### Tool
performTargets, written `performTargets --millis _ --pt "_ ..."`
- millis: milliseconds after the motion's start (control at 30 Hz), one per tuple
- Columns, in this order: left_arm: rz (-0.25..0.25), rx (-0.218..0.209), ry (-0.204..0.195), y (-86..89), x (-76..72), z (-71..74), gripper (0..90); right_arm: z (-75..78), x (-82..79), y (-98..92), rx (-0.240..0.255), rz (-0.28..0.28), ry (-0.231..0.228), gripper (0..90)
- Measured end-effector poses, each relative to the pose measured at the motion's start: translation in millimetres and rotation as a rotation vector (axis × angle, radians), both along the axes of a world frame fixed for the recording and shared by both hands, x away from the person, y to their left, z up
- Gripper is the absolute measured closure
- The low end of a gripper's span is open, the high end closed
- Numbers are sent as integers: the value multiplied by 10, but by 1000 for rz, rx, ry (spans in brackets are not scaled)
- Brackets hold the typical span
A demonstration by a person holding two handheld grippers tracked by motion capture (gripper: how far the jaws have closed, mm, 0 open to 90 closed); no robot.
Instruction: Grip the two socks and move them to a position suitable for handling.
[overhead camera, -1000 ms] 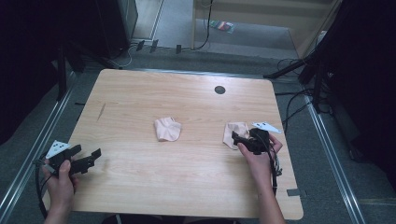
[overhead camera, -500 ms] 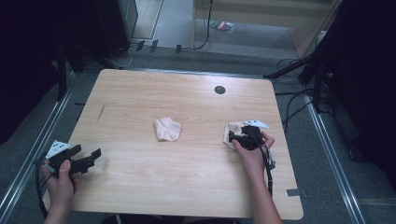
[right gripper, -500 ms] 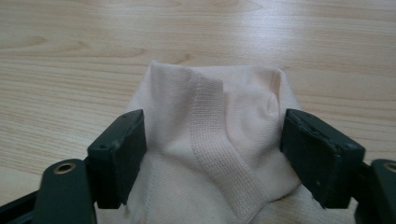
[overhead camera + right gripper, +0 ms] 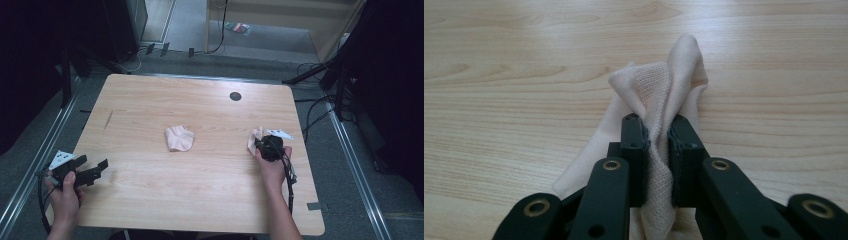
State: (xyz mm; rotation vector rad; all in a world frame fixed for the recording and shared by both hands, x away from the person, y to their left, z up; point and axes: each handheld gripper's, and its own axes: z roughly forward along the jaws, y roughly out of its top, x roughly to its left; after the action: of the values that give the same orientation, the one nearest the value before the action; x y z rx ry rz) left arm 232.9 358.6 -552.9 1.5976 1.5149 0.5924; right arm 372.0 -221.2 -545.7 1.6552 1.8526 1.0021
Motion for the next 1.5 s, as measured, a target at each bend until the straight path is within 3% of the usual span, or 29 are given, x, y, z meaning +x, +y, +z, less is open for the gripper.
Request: performTargets --millis 67,200,367,467,667,900,1000,1133,1300,1333,1433,1500 --pt "5 -7 -3 3 -2 -1 139 14 -48 -30 -5 -22 -18 809" --pt "14 -1 -10 1 -7 1 139 128 -182 -49 -6 -13 -60 810" --pt "21 20 -17 -20 -15 6 139 284 -357 -40 20 -1 -94 810" --pt "32 30 -18 -28 -15 8 139 456 -535 -17 72 10 -123 809" --pt "45 56 -27 -40 -21 12 138 622 -736 99 72 43 -161 808" --pt "70 65 -58 -68 -50 82 126 731 -964 248 93 86 -171 802" --pt "61 37 -69 -107 -69 122 124 748 -1061 312 145 107 -154 800" --pt "43 27 -92 -248 -92 196 123 768 -1132 444 123 140 -157 798" --pt "0 7 -112 -467 -108 256 113 784 -1161 631 148 187 -151 799" --pt "-24 -5 -128 -621 -116 283 112 785 -1166 688 145 201 -152 799" --pt "-88 10 -137 -861 -132 308 110 779 -1175 794 143 223 -150 799" --pt "-111 12 -135 -931 -135 309 108 771 -1178 828 138 230 -150 799"
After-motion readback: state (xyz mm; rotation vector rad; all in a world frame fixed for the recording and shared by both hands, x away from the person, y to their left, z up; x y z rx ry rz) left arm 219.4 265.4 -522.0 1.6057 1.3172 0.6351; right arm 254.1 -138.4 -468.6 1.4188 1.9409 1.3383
